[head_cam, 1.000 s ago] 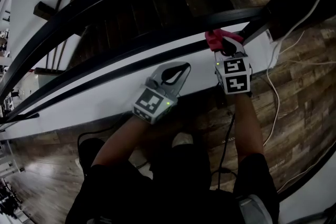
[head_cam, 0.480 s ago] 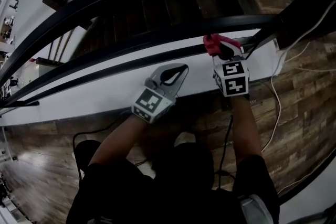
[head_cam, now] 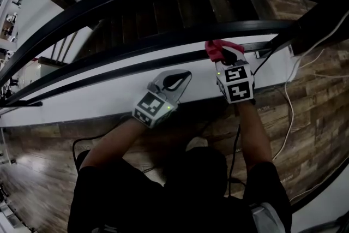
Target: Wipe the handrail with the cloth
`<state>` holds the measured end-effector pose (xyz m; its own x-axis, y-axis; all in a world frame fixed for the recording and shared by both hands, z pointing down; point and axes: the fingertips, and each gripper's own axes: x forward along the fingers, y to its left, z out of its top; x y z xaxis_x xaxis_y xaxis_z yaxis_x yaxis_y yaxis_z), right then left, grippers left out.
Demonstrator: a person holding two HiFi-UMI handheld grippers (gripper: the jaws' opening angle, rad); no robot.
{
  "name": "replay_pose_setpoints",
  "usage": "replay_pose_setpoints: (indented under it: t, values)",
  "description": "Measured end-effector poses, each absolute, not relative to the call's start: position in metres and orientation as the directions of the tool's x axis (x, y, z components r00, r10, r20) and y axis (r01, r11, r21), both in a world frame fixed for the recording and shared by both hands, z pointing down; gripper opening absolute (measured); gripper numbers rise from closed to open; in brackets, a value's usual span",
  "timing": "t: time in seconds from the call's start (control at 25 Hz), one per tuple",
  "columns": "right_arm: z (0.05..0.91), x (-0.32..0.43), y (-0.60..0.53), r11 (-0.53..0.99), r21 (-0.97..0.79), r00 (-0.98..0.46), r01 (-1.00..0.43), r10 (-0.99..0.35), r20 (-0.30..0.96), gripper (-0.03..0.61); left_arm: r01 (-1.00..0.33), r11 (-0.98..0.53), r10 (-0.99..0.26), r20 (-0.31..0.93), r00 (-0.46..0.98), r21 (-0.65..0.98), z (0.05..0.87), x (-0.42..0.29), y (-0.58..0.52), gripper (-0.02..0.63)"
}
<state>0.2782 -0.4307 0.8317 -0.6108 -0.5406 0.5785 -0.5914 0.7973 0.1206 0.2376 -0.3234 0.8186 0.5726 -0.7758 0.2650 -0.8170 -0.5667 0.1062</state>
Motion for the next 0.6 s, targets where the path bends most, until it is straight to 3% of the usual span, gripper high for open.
replay_pose_setpoints:
  t: [0.36, 0.6]
  values:
    - [0.833, 0.236, -0.410, 0.839, 0.145, -0.625, -0.524, -0.495, 0.603, 0.044, -0.819, -0.571, -0.769, 0.320, 0.554, 0.048, 0.822, 0.191, -0.300, -0.002]
    - [0.835, 0.207, -0.393, 0.865, 0.158, -0.641, -0.476, -0.464, 0.611, 0.044, -0.850, -0.517, -0.792, 0.321, 0.520, 0.101, 0.823, 0.160, -0.292, -0.002]
